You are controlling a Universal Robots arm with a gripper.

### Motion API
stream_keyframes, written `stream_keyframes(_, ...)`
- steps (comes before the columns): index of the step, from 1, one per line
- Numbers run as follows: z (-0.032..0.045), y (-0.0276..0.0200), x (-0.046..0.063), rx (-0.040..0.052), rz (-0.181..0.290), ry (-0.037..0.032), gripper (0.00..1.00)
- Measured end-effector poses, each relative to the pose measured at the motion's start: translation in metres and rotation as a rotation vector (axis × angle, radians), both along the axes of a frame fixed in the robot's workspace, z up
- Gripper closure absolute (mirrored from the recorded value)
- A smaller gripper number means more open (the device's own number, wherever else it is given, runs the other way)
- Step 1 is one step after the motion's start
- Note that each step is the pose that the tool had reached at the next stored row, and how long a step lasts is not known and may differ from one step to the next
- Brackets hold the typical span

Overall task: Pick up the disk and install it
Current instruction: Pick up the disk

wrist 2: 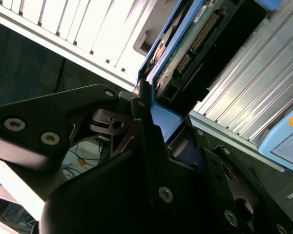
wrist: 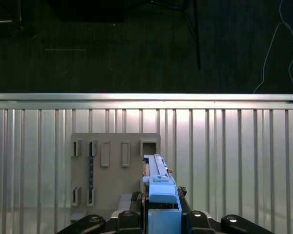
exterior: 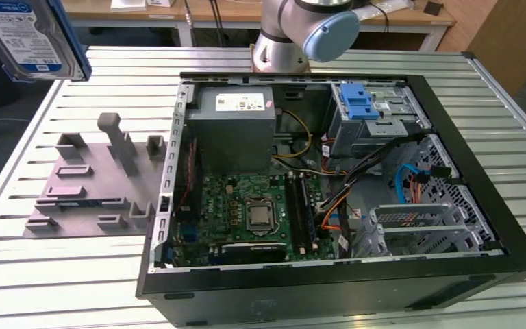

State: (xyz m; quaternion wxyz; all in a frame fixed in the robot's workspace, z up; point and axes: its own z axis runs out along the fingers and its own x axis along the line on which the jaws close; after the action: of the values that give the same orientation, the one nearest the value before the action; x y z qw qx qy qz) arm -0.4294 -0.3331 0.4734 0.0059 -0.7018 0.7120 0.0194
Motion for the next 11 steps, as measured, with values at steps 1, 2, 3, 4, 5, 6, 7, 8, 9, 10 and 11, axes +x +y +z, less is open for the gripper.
stream_keyframes(1,0.0000,-0.0011,0.000,0.0000,0.000,-0.0001,0.64)
stream_keyframes(2,-0.0001,-0.0024,0.000,0.0000,0.000,-0.0001,0.64)
stream_keyframes(3,-0.0001,-0.0039,0.000,0.0000,0.000,-0.0001,0.64)
stream_keyframes(4,-0.0001,-0.0053,0.000,0.0000,0.000,-0.0001,0.64)
stream_keyframes(5,0.0000,-0.0068,0.000,0.0000,0.000,-0.0001,0.64)
stream_keyframes(6,0.0000,-0.0083,0.000,0.0000,0.000,0.0000,0.64)
stream_keyframes(7,0.0000,-0.0097,0.000,0.0000,0.000,-0.0001,0.64)
stream_keyframes(8,-0.0001,-0.0110,0.000,0.0001,0.000,-0.0001,0.64)
stream_keyframes(9,0.0000,-0.0124,0.000,0.0000,0.000,-0.0001,0.64)
stream_keyframes(10,0.0000,-0.0138,0.000,0.0000,0.000,-0.0001,0.64)
stream_keyframes(11,0.0000,-0.0151,0.000,0.0000,0.000,0.0000,0.64)
